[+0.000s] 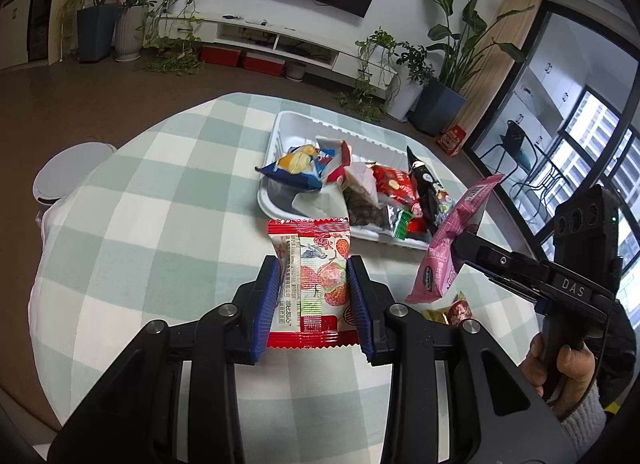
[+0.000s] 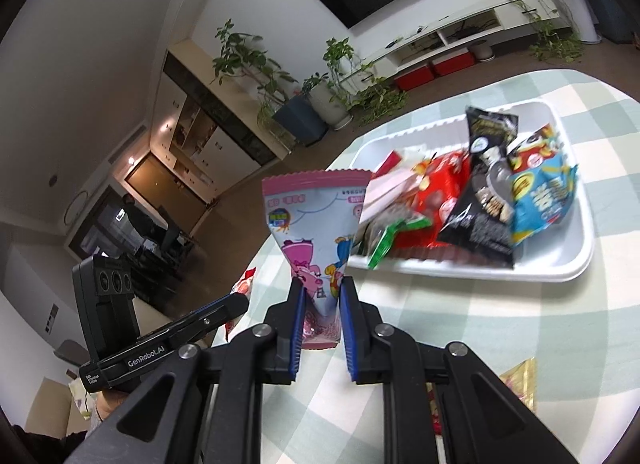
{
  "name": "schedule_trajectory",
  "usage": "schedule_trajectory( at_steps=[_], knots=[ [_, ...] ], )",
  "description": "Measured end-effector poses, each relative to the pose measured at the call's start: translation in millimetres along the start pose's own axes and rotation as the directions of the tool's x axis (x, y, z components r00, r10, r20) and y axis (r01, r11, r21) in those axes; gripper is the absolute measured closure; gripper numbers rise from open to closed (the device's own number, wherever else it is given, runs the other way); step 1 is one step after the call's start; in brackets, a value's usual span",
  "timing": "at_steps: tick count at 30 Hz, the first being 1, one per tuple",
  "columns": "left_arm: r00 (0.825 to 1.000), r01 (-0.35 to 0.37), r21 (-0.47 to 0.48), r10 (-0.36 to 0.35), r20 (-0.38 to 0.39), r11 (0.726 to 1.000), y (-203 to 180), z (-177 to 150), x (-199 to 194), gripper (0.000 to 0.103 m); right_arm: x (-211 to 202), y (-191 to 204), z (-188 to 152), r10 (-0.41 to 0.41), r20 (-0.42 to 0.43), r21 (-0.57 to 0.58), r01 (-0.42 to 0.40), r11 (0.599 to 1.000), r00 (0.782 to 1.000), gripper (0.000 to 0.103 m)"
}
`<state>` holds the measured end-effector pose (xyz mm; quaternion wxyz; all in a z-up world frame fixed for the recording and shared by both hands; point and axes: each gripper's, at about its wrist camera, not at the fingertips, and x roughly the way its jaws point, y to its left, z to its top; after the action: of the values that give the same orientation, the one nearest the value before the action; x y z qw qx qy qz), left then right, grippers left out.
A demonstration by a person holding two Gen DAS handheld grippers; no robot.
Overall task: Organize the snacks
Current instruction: 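Lower both packets into the white tray and open both grippers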
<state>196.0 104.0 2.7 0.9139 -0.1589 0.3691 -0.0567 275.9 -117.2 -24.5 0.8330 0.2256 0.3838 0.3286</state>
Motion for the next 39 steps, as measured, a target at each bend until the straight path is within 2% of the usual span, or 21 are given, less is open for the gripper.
schedule_trajectory(
  at_steps=[9, 22, 33, 38, 39],
  knots=[
    [1.0, 0.029, 0.033, -0.029, 0.004, 0.999, -16, 31, 12, 0.071, -4, -11, 24, -0.021, 0.036, 0.016, 0.02, 1.0, 0.999, 0.084],
    [0.999, 0.044, 0.098, -0.044, -0.004, 0.994, -37, 92, 47, 0.071, 9, -25, 65, -0.066, 0.026, -0.012, 0.066, 0.998, 0.997, 0.084],
    [0.997, 0.055, 0.148, -0.047, -0.057, 0.987, -55, 121, 101, 0.071, 31, -41, 86, -0.11, 0.015, -0.011, 0.11, 0.994, 0.994, 0.084],
    [0.997, 0.038, 0.154, -0.027, -0.071, 0.987, -56, 127, 126, 0.069, 39, -48, 89, -0.127, 0.017, -0.004, 0.127, 0.992, 0.992, 0.084],
    [0.997, 0.034, 0.153, -0.023, -0.075, 0.988, -56, 127, 131, 0.069, 39, -49, 89, -0.128, 0.018, -0.003, 0.128, 0.992, 0.992, 0.081]
  ],
)
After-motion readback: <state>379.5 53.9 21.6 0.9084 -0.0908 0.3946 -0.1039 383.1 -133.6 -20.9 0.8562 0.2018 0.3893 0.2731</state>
